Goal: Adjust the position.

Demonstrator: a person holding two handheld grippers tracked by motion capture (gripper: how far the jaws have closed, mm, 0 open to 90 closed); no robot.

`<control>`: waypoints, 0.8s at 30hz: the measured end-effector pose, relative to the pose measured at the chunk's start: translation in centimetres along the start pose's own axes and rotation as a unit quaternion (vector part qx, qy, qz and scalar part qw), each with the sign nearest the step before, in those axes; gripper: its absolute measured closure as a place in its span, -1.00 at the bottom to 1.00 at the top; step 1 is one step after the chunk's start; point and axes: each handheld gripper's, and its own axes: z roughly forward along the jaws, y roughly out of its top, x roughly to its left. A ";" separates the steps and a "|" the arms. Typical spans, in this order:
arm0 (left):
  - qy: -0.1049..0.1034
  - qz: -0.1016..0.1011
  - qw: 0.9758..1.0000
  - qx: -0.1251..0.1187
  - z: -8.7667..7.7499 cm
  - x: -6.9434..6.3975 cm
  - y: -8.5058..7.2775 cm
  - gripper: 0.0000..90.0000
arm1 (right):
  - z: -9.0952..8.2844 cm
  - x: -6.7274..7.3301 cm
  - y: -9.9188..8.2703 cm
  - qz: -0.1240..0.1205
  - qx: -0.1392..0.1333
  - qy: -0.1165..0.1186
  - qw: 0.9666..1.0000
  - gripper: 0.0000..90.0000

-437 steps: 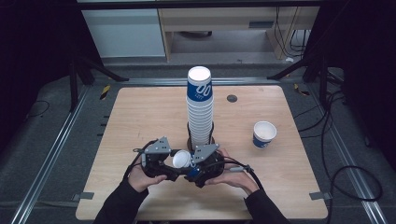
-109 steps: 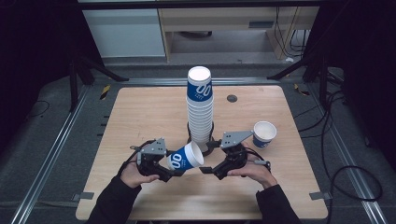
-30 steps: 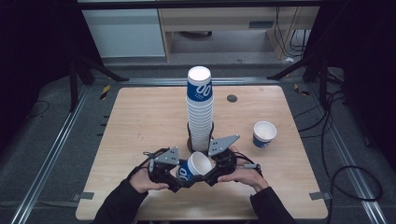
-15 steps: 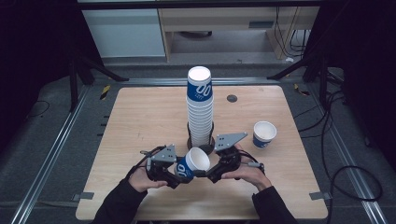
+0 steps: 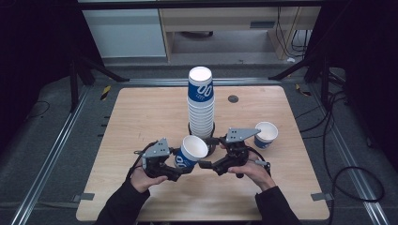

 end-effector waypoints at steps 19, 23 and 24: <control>-0.008 0.025 1.000 0.010 1.4 -1.7 0.3 -0.41 | 1.8 0.7 -0.6 0.009 0.015 0.042 0.999 -0.61; -0.007 0.026 1.000 0.012 1.4 -1.7 0.3 -0.41 | 1.7 0.6 -0.6 0.008 0.015 0.044 0.999 -0.57; -0.006 0.026 1.000 0.012 1.4 -1.6 0.3 -0.42 | 1.7 0.7 -0.6 0.007 0.015 0.043 0.999 -0.56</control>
